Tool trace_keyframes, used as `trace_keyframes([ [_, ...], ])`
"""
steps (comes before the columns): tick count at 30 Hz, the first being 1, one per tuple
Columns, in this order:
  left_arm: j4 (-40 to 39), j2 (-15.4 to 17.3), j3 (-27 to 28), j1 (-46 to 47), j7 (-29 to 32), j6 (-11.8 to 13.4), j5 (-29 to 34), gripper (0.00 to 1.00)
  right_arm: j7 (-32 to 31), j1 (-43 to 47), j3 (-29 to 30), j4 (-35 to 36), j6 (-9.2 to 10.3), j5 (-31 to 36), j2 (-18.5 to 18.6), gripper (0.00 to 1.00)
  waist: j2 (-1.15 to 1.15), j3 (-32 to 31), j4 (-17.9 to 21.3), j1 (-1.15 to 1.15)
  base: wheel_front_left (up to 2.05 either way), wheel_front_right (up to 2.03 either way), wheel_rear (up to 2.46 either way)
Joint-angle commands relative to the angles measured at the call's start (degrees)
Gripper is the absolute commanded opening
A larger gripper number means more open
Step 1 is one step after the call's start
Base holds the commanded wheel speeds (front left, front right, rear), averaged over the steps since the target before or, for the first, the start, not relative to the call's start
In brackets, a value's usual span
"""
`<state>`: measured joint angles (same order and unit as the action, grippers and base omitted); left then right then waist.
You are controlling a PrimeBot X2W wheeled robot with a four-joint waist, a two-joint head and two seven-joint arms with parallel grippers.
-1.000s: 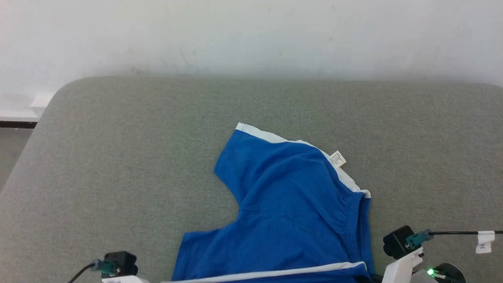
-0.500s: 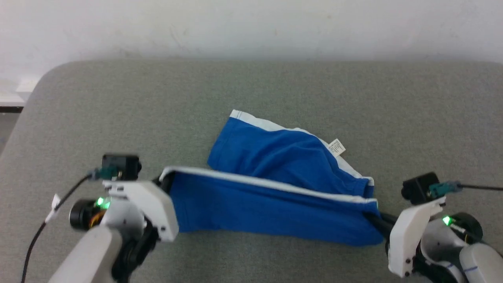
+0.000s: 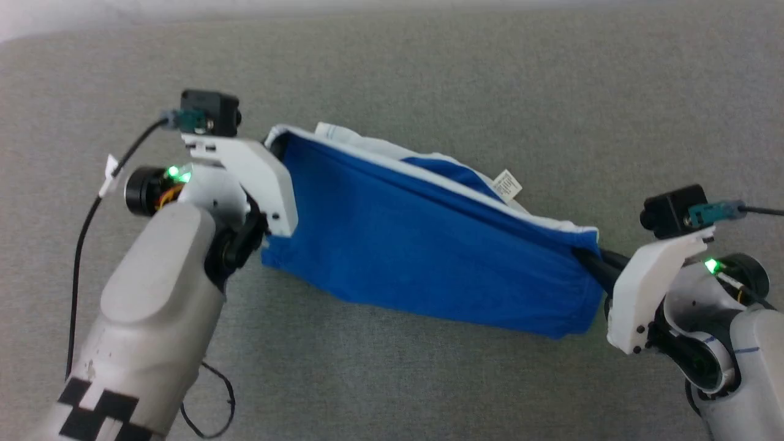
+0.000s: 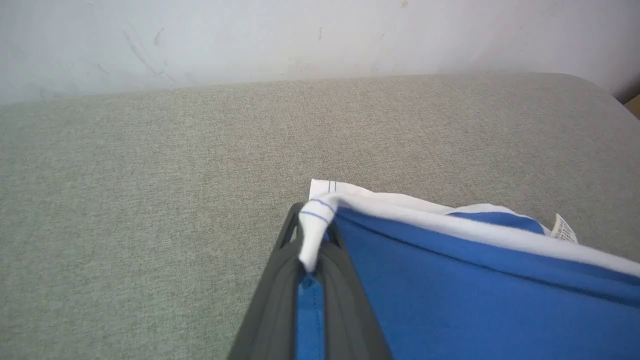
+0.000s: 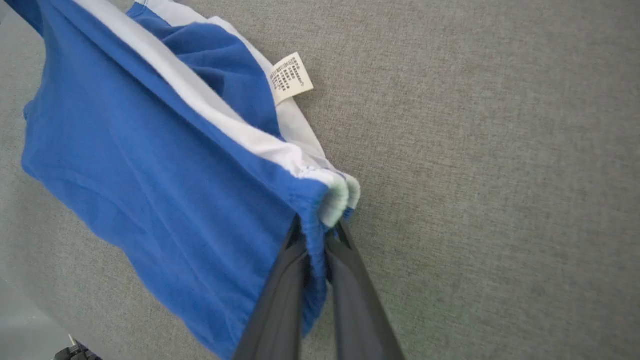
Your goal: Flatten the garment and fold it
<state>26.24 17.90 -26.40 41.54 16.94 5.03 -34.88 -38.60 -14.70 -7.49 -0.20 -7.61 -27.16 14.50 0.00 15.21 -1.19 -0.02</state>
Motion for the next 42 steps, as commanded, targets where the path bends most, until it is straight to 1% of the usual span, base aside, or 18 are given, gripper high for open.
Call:
trace_keyframes([
  [1, 1.70, -0.09, 0.15, 1.98, -0.56, -0.28, 0.50, 0.00, -0.03, -1.11, 0.12, 0.11, 0.12, 0.49, 0.01, 0.00, 0.00, 4.62, 2.87, 0.02, 0.00, 0.00, 0.00],
  [7, 10.59, -1.85, -0.98, 8.01, -0.48, -1.60, 1.17, 0.00, -0.59, -3.71, -1.53, 0.08, 0.12, 0.62, -0.61, 0.00, 0.00, 7.78, 4.50, 0.02, 0.00, 0.00, 0.00],
  [14, 17.27, -3.92, -1.48, 10.99, -2.76, -2.69, 1.06, 0.00, -0.53, -4.33, -2.91, 0.35, 0.12, 0.16, -1.22, 0.00, 0.00, 8.69, 4.95, 0.02, 0.00, 0.00, 0.00],
  [15, 17.93, -4.18, -1.35, 11.24, -3.47, -2.73, 0.96, 0.34, -0.44, -4.30, -3.00, 0.47, 0.12, 0.23, -1.23, 0.06, 0.00, 8.66, 4.96, 0.02, 0.00, 0.00, 0.00],
  [16, 18.70, -4.28, -1.42, 11.46, -4.18, -2.66, 1.14, 1.00, -0.38, -4.23, -3.15, 0.61, 0.12, 0.34, -1.23, 0.36, 0.00, 8.50, 4.96, 0.02, 0.00, 0.00, 0.00],
  [17, 19.46, -4.41, -1.46, 11.63, -4.75, -2.72, 1.20, 1.00, -0.39, -4.09, -3.31, 0.80, 0.12, 0.45, -1.20, 1.00, 0.00, 8.32, 4.96, 0.02, 0.00, 0.00, 0.00],
  [20, 21.60, -4.67, -1.24, 12.01, -6.47, -2.79, 1.05, 1.00, 0.50, -3.43, -2.94, 1.88, 0.12, 0.74, -1.51, 1.00, 0.00, 7.27, 4.71, 0.02, 0.00, 0.00, 0.00],
  [24, 23.24, -4.46, -0.29, 12.13, -10.18, -2.16, 0.82, 1.00, 1.97, -1.50, -0.90, 4.18, 0.12, 2.58, -2.17, 1.00, 0.00, 4.71, 4.03, 0.02, 0.00, 0.00, 0.00],
  [27, 23.15, -3.73, 0.56, 11.42, -14.65, -1.93, 0.84, 1.00, 2.84, 0.89, 1.29, 6.37, 0.12, 6.89, -2.71, 1.00, 0.00, 2.11, 3.37, 0.02, 0.00, 0.00, 0.00],
  [30, 21.53, -2.90, 1.55, 9.26, -21.05, -1.51, 1.02, 1.00, 2.41, 4.22, 2.86, 8.83, 0.12, 12.97, -3.52, 1.00, 0.00, -0.78, 2.59, 0.02, 0.00, 0.00, 0.00],
  [33, 18.03, -1.74, 1.88, 5.60, -28.24, -1.48, 1.96, 1.00, 0.44, 8.15, 4.00, 11.04, 0.12, 17.21, -5.93, 1.00, 0.00, -3.20, 1.87, 0.02, 0.00, 0.00, 0.00],
  [35, 14.67, -0.55, 1.94, 2.44, -30.60, -1.34, 3.07, 1.00, -1.10, 10.53, 4.12, 11.96, 0.12, 18.36, -7.57, 1.00, 0.00, -4.52, 1.35, 0.02, 0.00, 0.00, 0.00],
  [38, 7.19, 1.13, 3.13, -3.18, -31.79, 0.27, 5.11, 1.00, -2.46, 13.10, 4.37, 12.25, 0.12, 19.58, -8.87, 1.00, 0.00, -6.00, 0.34, 0.02, 0.00, 0.00, 0.00],
  [42, -6.72, 2.98, 6.62, -12.38, -31.90, 3.08, 9.27, 1.00, -2.82, 13.68, 6.05, 10.19, 0.12, 20.70, -10.40, 1.00, 0.00, -6.73, -0.64, 0.02, 0.00, 0.00, 0.00],
])
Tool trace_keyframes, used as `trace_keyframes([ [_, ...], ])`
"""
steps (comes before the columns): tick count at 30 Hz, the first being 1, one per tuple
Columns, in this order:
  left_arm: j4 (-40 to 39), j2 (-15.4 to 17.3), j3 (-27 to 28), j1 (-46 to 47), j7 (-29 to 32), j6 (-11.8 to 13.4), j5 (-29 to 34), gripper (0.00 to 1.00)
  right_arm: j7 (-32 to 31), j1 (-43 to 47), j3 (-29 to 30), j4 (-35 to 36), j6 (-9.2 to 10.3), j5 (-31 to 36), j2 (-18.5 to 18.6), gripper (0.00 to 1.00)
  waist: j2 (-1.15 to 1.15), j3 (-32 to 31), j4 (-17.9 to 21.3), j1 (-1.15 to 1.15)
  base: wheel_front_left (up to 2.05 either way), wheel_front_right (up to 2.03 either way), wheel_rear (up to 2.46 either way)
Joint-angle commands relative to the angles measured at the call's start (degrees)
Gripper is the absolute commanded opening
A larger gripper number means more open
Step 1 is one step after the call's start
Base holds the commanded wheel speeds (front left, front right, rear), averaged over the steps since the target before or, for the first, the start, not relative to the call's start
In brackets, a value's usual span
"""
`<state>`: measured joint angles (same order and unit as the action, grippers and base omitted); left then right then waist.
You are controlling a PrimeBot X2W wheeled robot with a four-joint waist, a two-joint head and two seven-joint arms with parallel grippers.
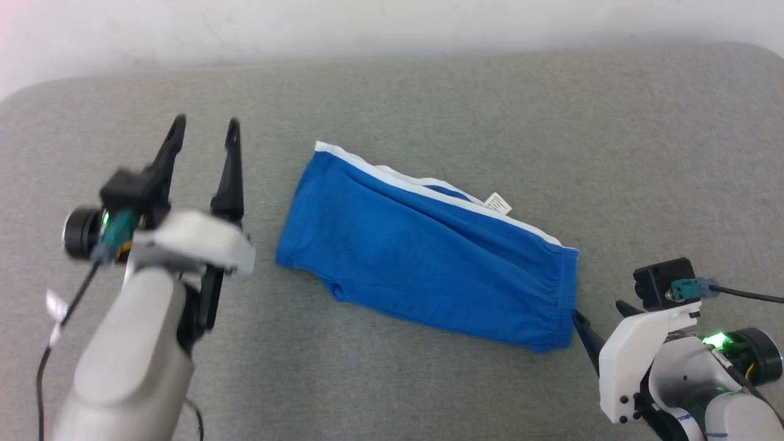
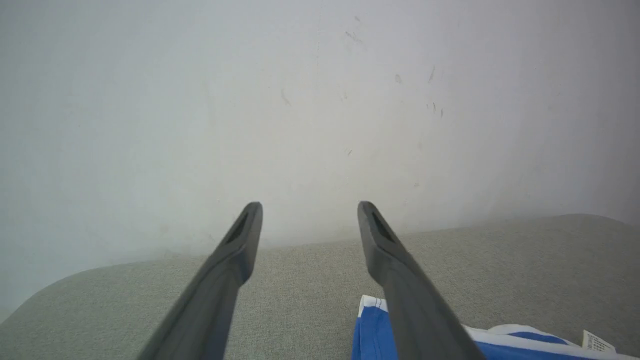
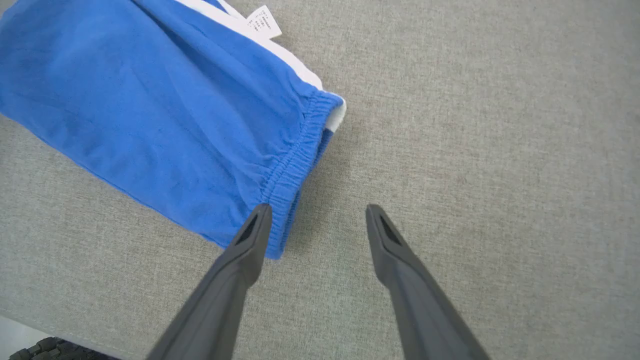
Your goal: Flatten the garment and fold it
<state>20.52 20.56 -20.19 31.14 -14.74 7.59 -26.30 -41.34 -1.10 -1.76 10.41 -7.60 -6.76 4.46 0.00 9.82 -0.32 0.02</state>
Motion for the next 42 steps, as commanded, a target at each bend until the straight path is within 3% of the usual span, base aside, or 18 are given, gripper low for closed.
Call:
trace_keyframes([
  [1, -3.98, 0.42, 1.46, -4.42, -0.23, 1.19, 1.48, 1.00, -0.06, -0.25, 0.71, -1.30, 0.11, 0.79, -0.62, 1.00, 0.00, -1.40, -1.73, -0.02, 0.00, 0.00, 0.00],
  [8, -15.54, -1.23, 5.69, -17.40, -0.25, 3.48, 4.21, 1.00, -0.15, -5.01, 1.01, -10.31, 0.11, 2.77, -1.43, 1.00, 0.00, -1.39, -3.03, -0.02, 0.00, 0.00, 0.00],
  [20, -17.76, -4.09, 6.93, -22.55, -0.25, 2.84, 5.19, 1.00, -0.44, -9.73, -0.51, -24.83, 0.11, 4.54, -1.56, 1.00, 0.00, -0.78, -4.99, -0.02, 0.00, 0.00, 0.00],
  [21, -17.64, -4.26, 7.04, -22.65, -0.25, 2.70, 5.21, 1.00, -0.48, -9.99, -0.73, -25.63, 0.11, 4.48, -1.56, 0.64, 0.00, -0.78, -5.05, -0.02, 0.00, 0.00, 0.00],
  [22, -17.55, -4.41, 7.14, -22.73, -0.25, 2.56, 5.28, 1.00, -0.26, -10.27, -1.00, -26.22, 0.11, 4.39, -1.56, 0.17, 0.00, -0.79, -5.08, -0.02, 0.00, 0.00, 0.00],
  [23, -17.51, -4.58, 7.26, -22.81, -0.26, 2.44, 5.33, 1.00, 0.20, -10.56, -1.33, -26.64, 0.11, 4.29, -1.56, 0.00, 0.00, -0.80, -5.09, -0.02, 0.00, 0.00, 0.00],
  [29, -16.62, -5.17, 7.41, -22.43, 0.44, 1.70, 4.70, 1.00, 2.17, -12.45, -1.56, -27.35, 0.11, 3.38, -1.22, 0.00, 0.00, -0.47, -4.56, -0.02, 0.00, 0.00, 0.00],
  [34, -13.93, -5.99, 5.74, -15.64, 10.85, 1.08, 2.37, 1.00, 3.07, -14.18, -2.24, -25.85, 0.11, 2.12, -0.13, 0.00, 0.00, 0.80, -4.05, -0.02, 0.00, 0.00, 0.00],
  [42, -0.98, -6.63, -0.58, -0.33, 43.23, 1.49, -0.17, 1.00, 2.87, -16.26, -4.69, -24.18, 0.11, 0.40, 0.85, 0.00, 0.00, 3.04, -2.00, -0.02, 0.00, 0.00, 0.00],
])
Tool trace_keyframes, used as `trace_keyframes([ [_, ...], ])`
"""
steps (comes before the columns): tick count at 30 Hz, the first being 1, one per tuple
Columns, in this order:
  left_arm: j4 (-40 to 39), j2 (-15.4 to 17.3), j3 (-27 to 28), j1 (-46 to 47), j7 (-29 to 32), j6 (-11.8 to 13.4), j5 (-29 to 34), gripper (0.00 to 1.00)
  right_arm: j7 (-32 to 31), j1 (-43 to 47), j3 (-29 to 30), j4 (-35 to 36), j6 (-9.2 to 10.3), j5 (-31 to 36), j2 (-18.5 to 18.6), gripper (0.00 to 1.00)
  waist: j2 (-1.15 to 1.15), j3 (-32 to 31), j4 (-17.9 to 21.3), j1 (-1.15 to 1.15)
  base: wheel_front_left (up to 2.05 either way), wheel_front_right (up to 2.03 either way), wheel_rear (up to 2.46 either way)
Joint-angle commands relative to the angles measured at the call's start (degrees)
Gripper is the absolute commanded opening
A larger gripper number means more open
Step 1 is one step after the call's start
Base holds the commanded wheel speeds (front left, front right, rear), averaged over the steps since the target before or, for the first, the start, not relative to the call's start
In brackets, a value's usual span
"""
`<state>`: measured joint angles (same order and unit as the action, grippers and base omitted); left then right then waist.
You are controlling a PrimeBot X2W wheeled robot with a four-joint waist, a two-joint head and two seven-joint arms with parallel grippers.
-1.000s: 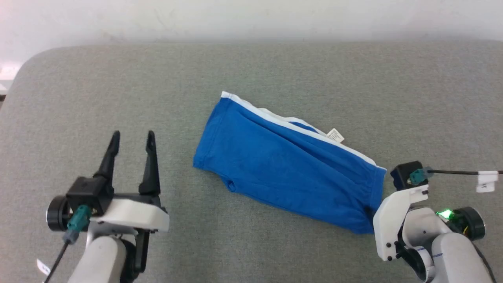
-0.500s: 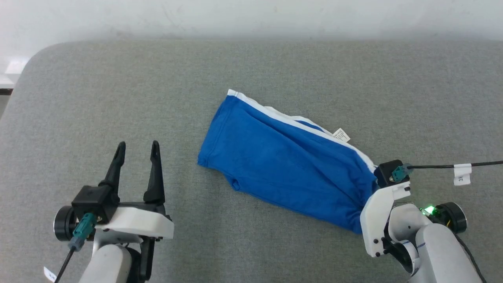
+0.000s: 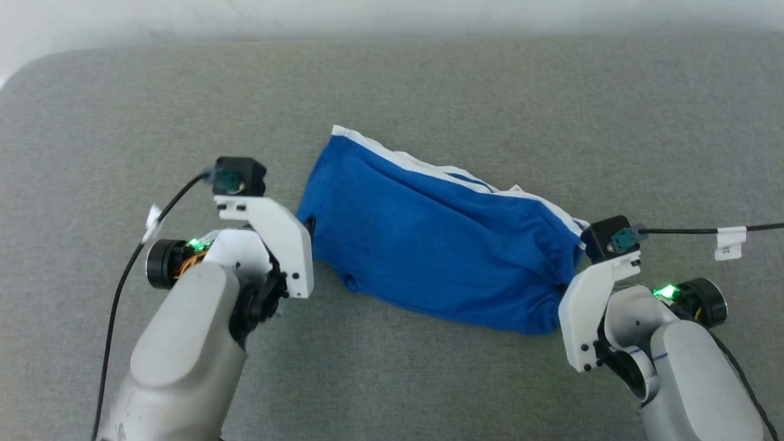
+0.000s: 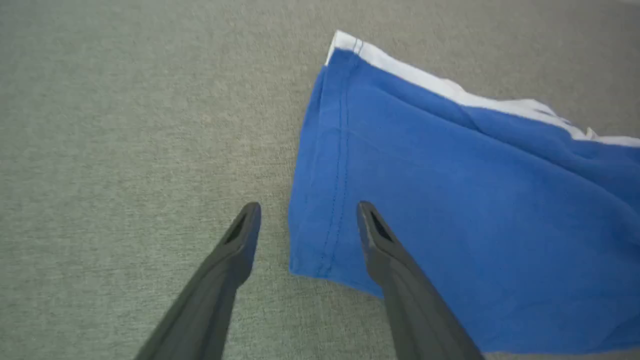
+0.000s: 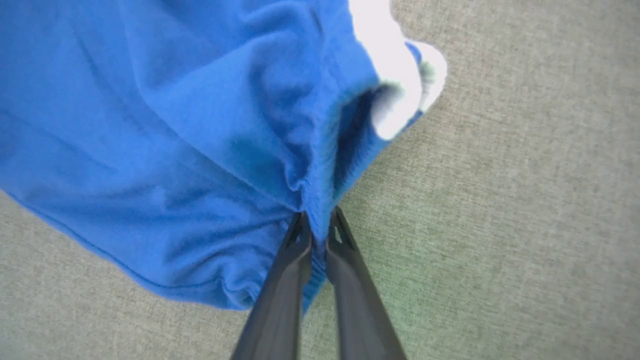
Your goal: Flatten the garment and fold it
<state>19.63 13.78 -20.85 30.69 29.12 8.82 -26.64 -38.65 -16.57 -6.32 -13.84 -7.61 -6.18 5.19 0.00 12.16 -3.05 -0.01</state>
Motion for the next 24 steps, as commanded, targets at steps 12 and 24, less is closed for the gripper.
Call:
trace_keyframes([
  [12, 10.23, 1.97, -6.05, 5.04, 16.05, -4.41, 0.16, 0.90, 0.85, -2.11, -0.92, 0.76, 0.12, -1.44, 0.54, 0.00, 0.00, 3.28, 3.80, 0.01, 0.00, 0.00, 0.00],
  [24, 13.00, -0.37, -2.65, 1.95, 9.33, -5.16, -4.86, 0.00, 1.40, -0.86, 0.57, -0.07, 0.12, -1.95, 1.57, 0.00, 0.00, 0.19, 1.45, 0.01, 0.00, 0.00, 0.00],
])
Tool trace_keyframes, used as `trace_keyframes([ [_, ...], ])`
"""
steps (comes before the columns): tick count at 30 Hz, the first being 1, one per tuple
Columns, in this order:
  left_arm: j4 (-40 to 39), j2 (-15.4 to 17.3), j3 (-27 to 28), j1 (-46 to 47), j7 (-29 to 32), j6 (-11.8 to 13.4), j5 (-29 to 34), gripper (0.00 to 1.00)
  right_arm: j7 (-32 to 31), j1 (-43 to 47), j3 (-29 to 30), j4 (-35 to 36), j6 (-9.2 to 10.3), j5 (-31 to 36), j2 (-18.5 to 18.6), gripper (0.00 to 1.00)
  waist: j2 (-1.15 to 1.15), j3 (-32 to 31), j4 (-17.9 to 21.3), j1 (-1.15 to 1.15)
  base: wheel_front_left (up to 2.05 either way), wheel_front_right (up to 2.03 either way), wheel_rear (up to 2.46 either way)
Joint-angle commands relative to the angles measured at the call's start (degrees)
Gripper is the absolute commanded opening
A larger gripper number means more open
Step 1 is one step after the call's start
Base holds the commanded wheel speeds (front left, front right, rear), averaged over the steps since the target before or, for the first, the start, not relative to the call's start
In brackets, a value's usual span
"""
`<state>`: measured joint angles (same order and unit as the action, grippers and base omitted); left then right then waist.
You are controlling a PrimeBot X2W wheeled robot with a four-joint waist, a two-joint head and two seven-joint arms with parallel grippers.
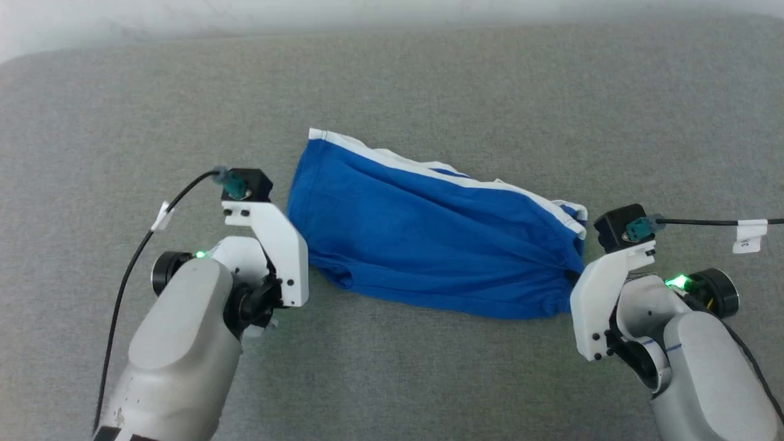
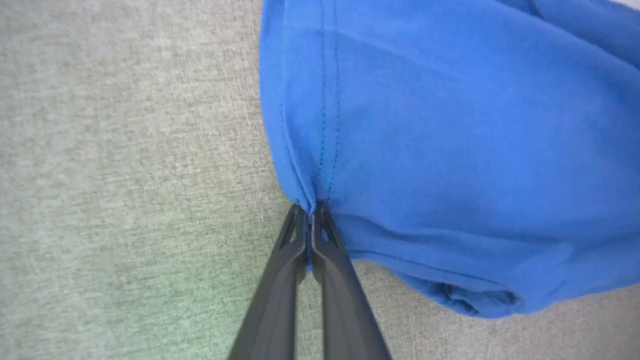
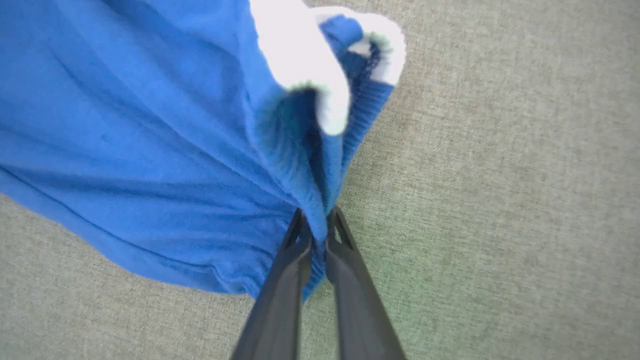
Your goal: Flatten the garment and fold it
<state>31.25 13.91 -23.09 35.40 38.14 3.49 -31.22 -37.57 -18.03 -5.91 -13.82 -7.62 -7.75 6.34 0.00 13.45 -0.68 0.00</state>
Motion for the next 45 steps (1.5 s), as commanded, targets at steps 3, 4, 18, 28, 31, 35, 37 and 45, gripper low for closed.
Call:
trace_keyframes([
  [3, 0.35, -0.86, 2.39, -3.20, -3.96, 0.64, -2.16, 0.00, 0.67, 1.06, 0.12, -0.47, 0.13, -1.20, 1.11, 0.00, 0.00, -2.82, -1.99, 0.00, 0.00, 0.00, 0.00],
  [4, -0.27, -0.78, 3.22, -3.61, -5.32, 0.79, -2.62, 0.00, 0.77, 1.20, -0.20, -0.55, 0.13, -1.71, 1.54, 0.00, 0.00, -3.43, -2.26, 0.00, 0.00, 0.00, 0.00],
  [18, -22.15, -1.90, 8.03, -27.52, -12.66, 6.78, -7.70, 0.00, -2.84, 4.54, -2.80, 0.58, 0.13, -9.99, 12.39, 0.00, 0.00, -7.98, -5.68, 0.00, 0.00, 0.00, 0.00],
  [28, -23.80, -4.45, 7.26, -33.29, -12.46, 8.72, -9.47, 1.00, -2.32, 6.38, -3.47, -1.45, 0.13, -12.32, 12.78, 1.00, 0.00, -7.41, -6.21, 0.00, 0.00, 0.00, 0.00],
  [31, -25.04, -3.68, 8.55, -32.22, -14.00, 9.13, -8.95, 1.00, -0.22, 6.74, -2.22, -0.21, 0.13, -12.12, 12.63, 1.00, 0.00, -7.78, -6.12, 0.00, 0.00, 0.00, 0.00],
  [35, -28.40, -2.05, 11.88, -30.75, -19.95, 8.98, -7.53, 1.00, 2.02, 8.47, 2.94, 4.49, 0.13, -10.78, 10.16, 1.00, 0.00, -8.58, -5.72, 0.00, 0.00, 0.00, 0.00],
  [37, -29.60, -1.15, 13.74, -30.25, -25.03, 8.63, -5.99, 1.00, 3.60, 9.50, 5.69, 7.72, 0.13, -8.96, 7.75, 1.00, 0.00, -8.89, -5.31, 0.00, 0.00, 0.00, 0.00],
  [45, -29.13, 1.27, 14.16, -28.42, -50.42, 4.24, 5.44, 1.00, 3.80, 9.14, 10.42, 8.91, 0.13, -1.46, -0.12, 1.00, 0.00, -7.59, -4.26, 0.00, 0.00, 0.00, 0.00],
])
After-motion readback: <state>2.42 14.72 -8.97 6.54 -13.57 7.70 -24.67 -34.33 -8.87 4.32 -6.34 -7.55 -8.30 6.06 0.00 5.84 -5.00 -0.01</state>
